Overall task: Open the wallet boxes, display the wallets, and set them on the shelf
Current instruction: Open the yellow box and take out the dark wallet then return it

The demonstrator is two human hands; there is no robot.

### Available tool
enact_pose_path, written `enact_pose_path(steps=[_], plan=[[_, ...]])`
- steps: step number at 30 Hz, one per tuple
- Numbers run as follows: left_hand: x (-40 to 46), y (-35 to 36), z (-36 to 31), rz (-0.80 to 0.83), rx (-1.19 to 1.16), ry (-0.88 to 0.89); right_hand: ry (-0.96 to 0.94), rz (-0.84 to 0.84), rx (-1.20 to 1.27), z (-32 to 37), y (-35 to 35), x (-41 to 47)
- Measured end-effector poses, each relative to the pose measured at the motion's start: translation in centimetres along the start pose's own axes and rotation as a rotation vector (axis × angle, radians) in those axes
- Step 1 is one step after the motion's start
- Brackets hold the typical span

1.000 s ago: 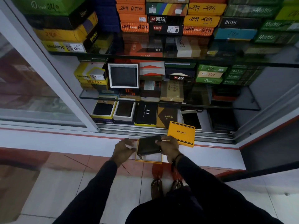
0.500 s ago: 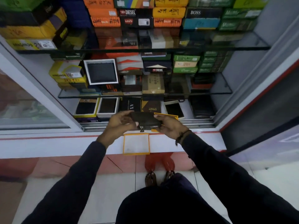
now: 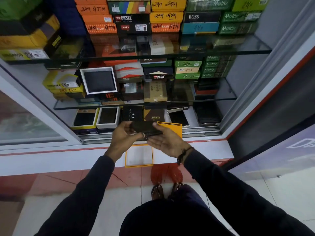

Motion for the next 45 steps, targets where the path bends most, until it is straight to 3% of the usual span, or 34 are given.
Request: enact_pose_path(steps=[6, 9, 12, 15, 23, 27, 30, 35, 39, 43, 45], plan=[[-0.3, -0.3, 1.6, -0.075, -0.12, -0.055, -0.001, 0.111, -0.139, -1.2, 2.0, 0.1], [-0.1, -1.3, 2.0, -0.063, -0.137, -0.055, -0.035, 0.072, -0.234, -0.5, 1.3, 0.0], [-0.4, -1.9, 1.7, -0.067, -0.143, -0.013, -0.149, 0.001, -0.485, 1.6, 0.8, -0.3], [-0.9, -3.4, 2.0, -0.087, -0.291, -0.002, -0.218, -0.012, -0.509, 4.1, -0.4, -1.1], [-2.1, 0.9, 3.2, 0.3, -1.187, -0.124, -0.01, 0.105, -0.388, 4.5, 0.3, 0.0], [-3.2, 4.6, 1.4, 0.592, -1.497, 0.009, 0.019, 0.188, -0.493, 2.3, 3.0, 0.4], [-3.6, 5.1, 0.8, 0.661, -1.491, 0.104, 0.022, 0.217, -0.496, 1.9, 3.8, 0.5], [-3.5, 3.9, 3.2, 0.682, -1.432, -0.008, 0.02, 0.288, -0.563, 2.1, 4.4, -0.2], [-3.1, 0.7, 1.7, 0.621, -1.278, 0.093, 0.012, 0.216, -0.562, 2.4, 3.5, 0.6], [-2.4, 0.5, 3.0, 0.665, -1.168, 0.0, -0.08, 0.147, -0.598, 3.9, 2.4, 1.1], [-1.8, -1.1, 5.4, 0.472, -1.029, -0.063, -0.119, 0.07, -0.62, 5.1, 0.6, 1.3]])
Point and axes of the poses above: each hand's wrist, its own x-axis towards the middle knuckle, its own y-axis out of the palm, z = x × y, the point moved 8 cm from there along x, towards the middle knuckle, and after that the axes turned 7 degrees about z, right-handed, at the moved point
